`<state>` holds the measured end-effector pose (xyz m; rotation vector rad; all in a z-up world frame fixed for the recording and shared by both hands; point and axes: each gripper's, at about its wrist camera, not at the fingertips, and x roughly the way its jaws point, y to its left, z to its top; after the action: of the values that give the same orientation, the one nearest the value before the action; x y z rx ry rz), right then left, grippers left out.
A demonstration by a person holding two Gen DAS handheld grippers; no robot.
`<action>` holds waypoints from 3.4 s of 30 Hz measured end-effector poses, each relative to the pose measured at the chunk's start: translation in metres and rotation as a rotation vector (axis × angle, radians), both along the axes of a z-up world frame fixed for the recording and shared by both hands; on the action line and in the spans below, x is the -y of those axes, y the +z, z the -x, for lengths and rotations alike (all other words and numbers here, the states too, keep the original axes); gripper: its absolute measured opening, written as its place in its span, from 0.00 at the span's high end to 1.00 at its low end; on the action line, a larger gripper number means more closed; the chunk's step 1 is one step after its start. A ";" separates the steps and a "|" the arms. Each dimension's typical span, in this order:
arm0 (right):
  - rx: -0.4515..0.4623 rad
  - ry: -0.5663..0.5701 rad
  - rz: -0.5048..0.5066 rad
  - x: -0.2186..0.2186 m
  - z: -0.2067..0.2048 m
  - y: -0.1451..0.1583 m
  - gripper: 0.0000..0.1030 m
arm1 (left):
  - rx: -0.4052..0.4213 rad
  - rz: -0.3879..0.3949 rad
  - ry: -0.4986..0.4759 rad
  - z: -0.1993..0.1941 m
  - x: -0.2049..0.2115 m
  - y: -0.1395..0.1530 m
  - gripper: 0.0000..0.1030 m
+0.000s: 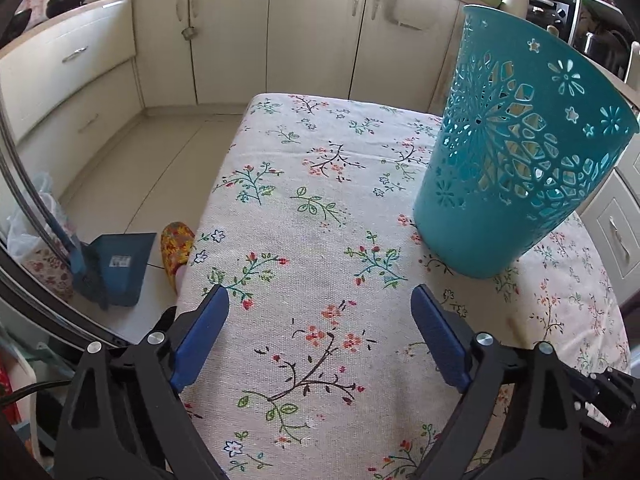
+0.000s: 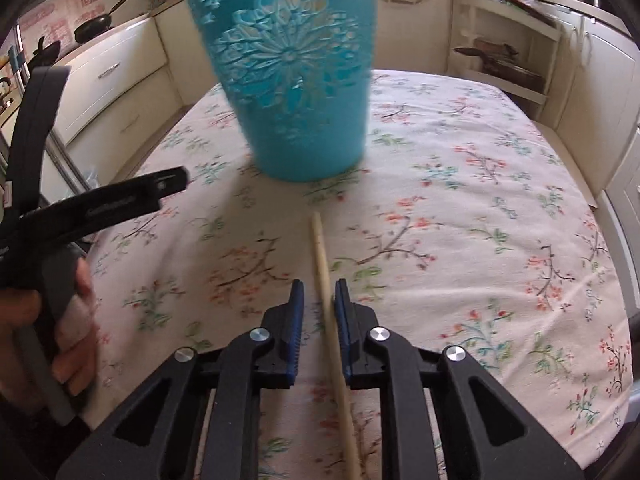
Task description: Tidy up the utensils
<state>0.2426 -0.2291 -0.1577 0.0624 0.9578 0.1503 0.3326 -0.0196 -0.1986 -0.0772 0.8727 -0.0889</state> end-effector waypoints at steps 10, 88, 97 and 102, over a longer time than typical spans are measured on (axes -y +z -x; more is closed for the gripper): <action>0.005 0.022 0.097 -0.010 -0.011 -0.002 0.79 | -0.008 0.021 -0.013 -0.003 -0.002 -0.001 0.13; -0.024 -0.019 -0.086 0.033 -0.033 0.031 0.95 | -0.019 0.018 -0.045 -0.002 0.004 0.000 0.13; -0.024 0.034 0.080 -0.002 -0.045 -0.005 0.88 | -0.023 0.019 -0.043 -0.003 0.003 -0.001 0.13; -0.006 -0.026 0.050 0.024 -0.045 0.010 0.94 | -0.021 0.025 -0.050 -0.003 0.004 0.000 0.13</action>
<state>0.2878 -0.2532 -0.1480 0.0291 0.9661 0.1023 0.3358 -0.0236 -0.1990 -0.0796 0.8952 -0.1457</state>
